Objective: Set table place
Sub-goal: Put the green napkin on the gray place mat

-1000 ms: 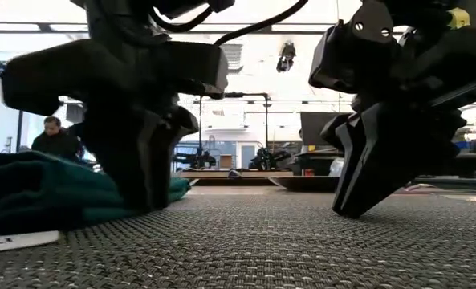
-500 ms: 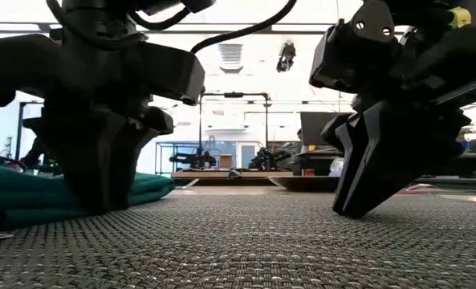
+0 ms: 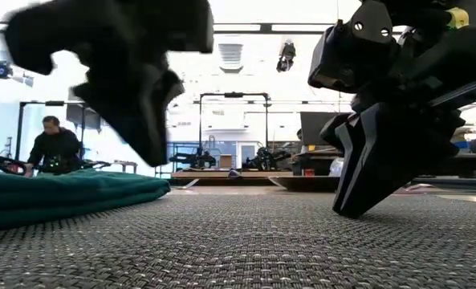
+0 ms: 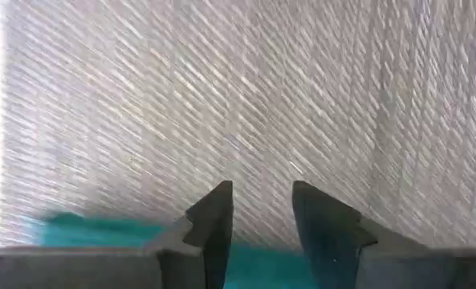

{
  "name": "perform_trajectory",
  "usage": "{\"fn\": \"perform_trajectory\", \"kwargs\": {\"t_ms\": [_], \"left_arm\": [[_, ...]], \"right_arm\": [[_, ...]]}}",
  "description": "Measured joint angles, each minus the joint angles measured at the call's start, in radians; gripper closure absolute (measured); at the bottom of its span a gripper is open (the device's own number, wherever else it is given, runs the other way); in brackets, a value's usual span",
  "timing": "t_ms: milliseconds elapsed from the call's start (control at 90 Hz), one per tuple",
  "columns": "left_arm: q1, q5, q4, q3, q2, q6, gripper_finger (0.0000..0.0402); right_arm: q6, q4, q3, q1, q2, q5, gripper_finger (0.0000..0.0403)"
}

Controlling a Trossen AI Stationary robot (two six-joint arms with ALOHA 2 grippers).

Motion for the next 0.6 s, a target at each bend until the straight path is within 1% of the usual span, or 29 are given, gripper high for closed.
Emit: {"fn": "perform_trajectory", "kwargs": {"t_ms": [44,111,311,433,600], "left_arm": [[0.013,-0.031,-0.002,-0.001,0.000,0.027,0.0286],[0.040,-0.037,-0.001,-0.008,-0.001,0.050,0.0286],[0.111,-0.005,-0.001,-0.095,-0.003,0.060,0.0286],[0.125,0.030,0.006,-0.141,-0.003,0.051,0.0286],[0.125,0.036,0.002,-0.160,-0.011,0.020,0.0286]], "right_arm": [[-0.004,-0.002,0.005,-0.001,0.000,-0.001,0.0358],[-0.004,-0.003,0.008,-0.002,0.000,-0.003,0.0353],[0.008,0.000,0.008,-0.002,0.000,-0.004,0.0339],[0.008,0.002,0.008,-0.002,0.000,-0.003,0.0333],[0.008,0.001,0.009,-0.003,0.000,0.002,0.0335]]}}
